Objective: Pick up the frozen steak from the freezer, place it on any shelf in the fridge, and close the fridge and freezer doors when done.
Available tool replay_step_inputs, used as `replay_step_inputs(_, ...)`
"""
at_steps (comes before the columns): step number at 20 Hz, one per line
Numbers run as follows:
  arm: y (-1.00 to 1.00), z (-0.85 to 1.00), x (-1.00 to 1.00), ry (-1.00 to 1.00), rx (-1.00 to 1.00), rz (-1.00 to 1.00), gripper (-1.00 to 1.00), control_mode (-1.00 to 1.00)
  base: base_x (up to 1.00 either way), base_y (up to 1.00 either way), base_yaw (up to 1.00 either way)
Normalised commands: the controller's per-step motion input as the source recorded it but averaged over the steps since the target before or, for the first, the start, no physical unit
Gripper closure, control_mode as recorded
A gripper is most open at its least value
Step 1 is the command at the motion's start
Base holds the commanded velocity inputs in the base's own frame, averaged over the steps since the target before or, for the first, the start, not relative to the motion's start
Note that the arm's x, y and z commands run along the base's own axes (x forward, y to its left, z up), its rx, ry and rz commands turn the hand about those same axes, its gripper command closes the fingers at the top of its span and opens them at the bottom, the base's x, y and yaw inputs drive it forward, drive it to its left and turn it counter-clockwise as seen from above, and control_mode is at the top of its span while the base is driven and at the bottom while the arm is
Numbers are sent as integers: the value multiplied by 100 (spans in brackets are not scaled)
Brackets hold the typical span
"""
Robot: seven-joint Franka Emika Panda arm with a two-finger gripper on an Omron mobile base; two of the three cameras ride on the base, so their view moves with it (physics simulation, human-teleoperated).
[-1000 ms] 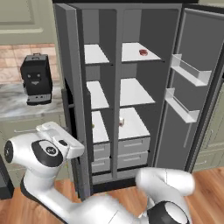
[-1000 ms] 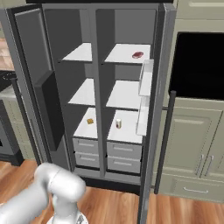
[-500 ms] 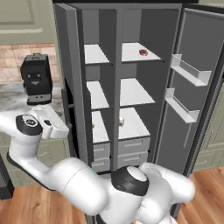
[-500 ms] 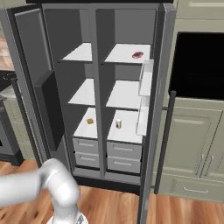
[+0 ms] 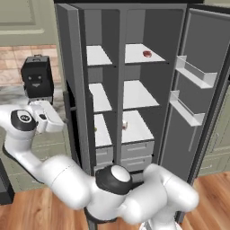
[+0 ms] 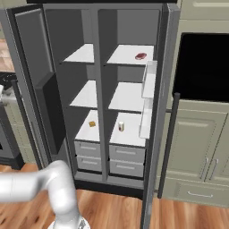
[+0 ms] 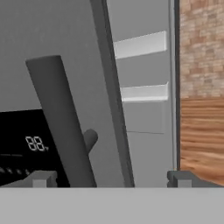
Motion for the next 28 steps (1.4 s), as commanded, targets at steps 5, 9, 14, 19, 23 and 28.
replay_step_inputs(5, 9, 0, 68, -1, -6, 8, -100, -100, 0, 0, 0)
replay_step_inputs(9, 0, 0, 35, 0, -6, 13, -100, -100, 0, 0, 0)
replay_step_inputs(14, -30, 0, 1, 0, -6, 11, -100, -100, 0, 0, 0)
replay_step_inputs(19, -86, 0, 0, 0, -6, 11, -100, -100, 0, 0, 0)
replay_step_inputs(23, -99, 0, 0, 0, -4, 9, -100, -100, 0, 0, 0)
replay_step_inputs(28, -100, 0, 0, 0, -2, 6, -100, -100, 0, 0, 0)
